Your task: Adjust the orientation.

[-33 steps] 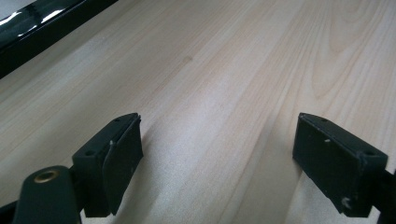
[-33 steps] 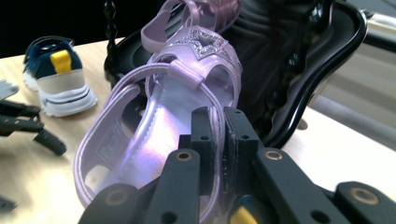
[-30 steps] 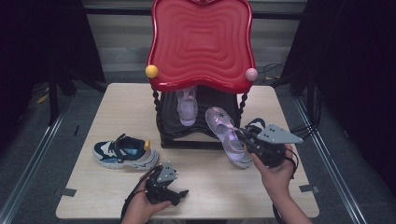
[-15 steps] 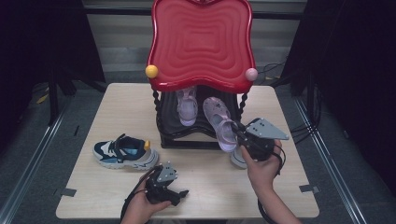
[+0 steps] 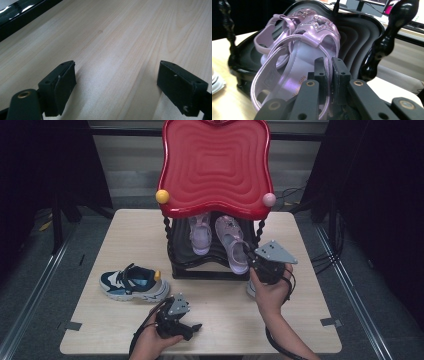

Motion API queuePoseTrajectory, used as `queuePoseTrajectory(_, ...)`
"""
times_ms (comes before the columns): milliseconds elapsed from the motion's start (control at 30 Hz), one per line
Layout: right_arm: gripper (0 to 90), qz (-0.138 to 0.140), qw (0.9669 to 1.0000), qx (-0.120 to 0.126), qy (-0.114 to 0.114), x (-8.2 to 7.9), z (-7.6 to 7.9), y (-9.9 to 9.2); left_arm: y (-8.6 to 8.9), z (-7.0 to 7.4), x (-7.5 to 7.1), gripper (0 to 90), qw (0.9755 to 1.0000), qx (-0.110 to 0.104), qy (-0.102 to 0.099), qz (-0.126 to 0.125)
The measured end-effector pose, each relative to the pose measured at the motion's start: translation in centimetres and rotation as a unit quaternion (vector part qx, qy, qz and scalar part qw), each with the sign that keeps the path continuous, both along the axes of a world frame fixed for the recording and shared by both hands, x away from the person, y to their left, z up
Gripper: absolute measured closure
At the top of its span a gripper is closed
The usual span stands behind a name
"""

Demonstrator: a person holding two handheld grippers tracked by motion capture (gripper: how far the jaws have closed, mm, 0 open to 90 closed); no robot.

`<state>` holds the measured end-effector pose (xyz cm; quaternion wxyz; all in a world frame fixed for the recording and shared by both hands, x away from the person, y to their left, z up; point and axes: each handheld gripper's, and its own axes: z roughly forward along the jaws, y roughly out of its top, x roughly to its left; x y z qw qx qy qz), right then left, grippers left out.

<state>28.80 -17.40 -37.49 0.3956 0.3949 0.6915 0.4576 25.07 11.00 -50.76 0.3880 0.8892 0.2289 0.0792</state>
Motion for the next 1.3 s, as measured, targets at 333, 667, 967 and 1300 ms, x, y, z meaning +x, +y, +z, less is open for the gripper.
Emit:
queuePoseTrajectory(333, 83.4, -0.043, 0.999, 0.003, -0.013, 1.6, -0.5, 1.5, 0.0, 0.0, 0.0, 15.0, 1.0, 0.0, 0.0, 0.0)
queuePoseTrajectory(667, 83.3, -0.076, 0.9968, 0.005, -0.023, 3.0, -1.1, 3.1, 0.0, 0.0, 0.0, 14.8, 1.0, 0.0, 0.0, -0.001)
queuePoseTrajectory(967, 83.3, -0.095, 0.9951, 0.007, -0.025, 4.5, -1.4, 3.8, 0.0, 0.0, 0.0, 14.8, 1.0, 0.0, 0.0, 0.0)
queuePoseTrajectory(1300, 83.2, -0.112, 0.9933, -0.001, -0.027, 6.1, -1.8, 4.3, 0.0, 0.0, 0.0, 14.8, 1.0, 0.0, -0.001, -0.001)
